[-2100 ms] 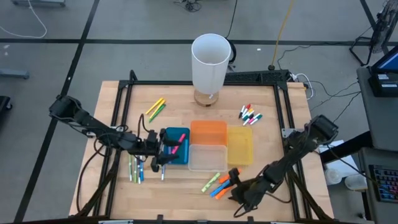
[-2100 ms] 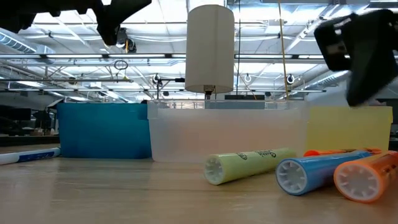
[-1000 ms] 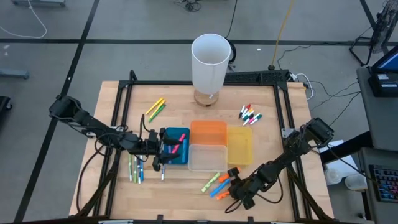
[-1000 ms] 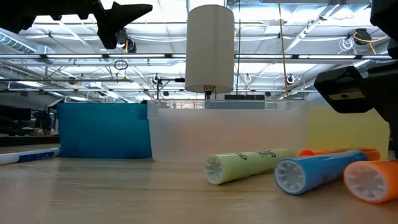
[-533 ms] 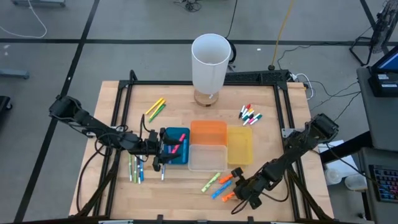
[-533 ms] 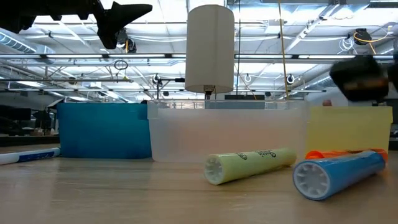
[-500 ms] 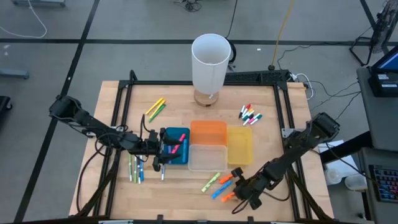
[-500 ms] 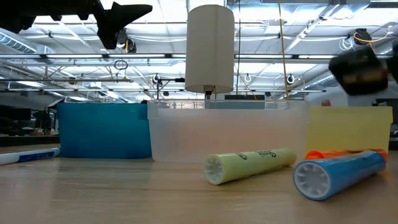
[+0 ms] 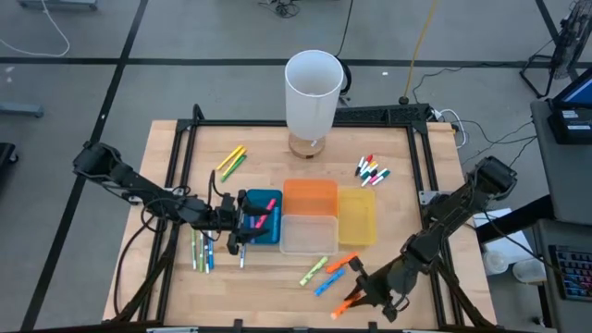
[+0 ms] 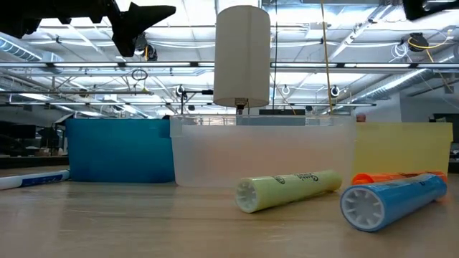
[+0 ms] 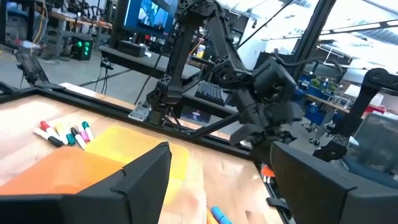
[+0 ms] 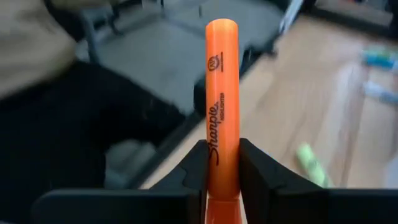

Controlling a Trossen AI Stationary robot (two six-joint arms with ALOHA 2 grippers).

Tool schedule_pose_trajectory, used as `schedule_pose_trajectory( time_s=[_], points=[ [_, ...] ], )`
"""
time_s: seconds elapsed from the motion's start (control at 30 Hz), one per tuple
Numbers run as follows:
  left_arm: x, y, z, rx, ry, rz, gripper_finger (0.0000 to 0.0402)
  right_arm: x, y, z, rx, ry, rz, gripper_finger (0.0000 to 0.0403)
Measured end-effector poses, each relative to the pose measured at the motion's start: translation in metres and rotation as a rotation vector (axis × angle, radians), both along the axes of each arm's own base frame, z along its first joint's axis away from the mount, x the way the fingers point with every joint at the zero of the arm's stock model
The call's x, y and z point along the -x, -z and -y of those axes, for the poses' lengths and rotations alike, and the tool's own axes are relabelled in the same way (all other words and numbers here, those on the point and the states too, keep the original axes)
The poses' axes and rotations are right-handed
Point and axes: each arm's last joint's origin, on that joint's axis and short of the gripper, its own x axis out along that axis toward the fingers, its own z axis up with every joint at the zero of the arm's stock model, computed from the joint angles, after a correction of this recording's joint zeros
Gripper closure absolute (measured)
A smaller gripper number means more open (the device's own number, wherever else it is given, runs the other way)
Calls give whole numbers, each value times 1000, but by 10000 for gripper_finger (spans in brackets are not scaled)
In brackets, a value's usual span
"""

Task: Pick & Place Markers
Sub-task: Put the large bottom orange highlighter pen into the blue bin

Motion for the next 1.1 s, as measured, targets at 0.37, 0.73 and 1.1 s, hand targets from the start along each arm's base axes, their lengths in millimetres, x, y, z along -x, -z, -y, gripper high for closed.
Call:
schedule_pose_trajectory(
  time_s=[0.37, 0.73, 1.1],
  points=[
    [-23, 0, 17, -224, 135, 148, 120, -28, -5, 35, -10, 114, 162, 353],
    [-93, 23, 66, -551, 216, 56, 124, -44, -15, 55, -7, 183, 287, 353],
    [-132, 3, 85, -671, 198, 137, 152, -45, -18, 56, -8, 183, 310, 353]
  ],
)
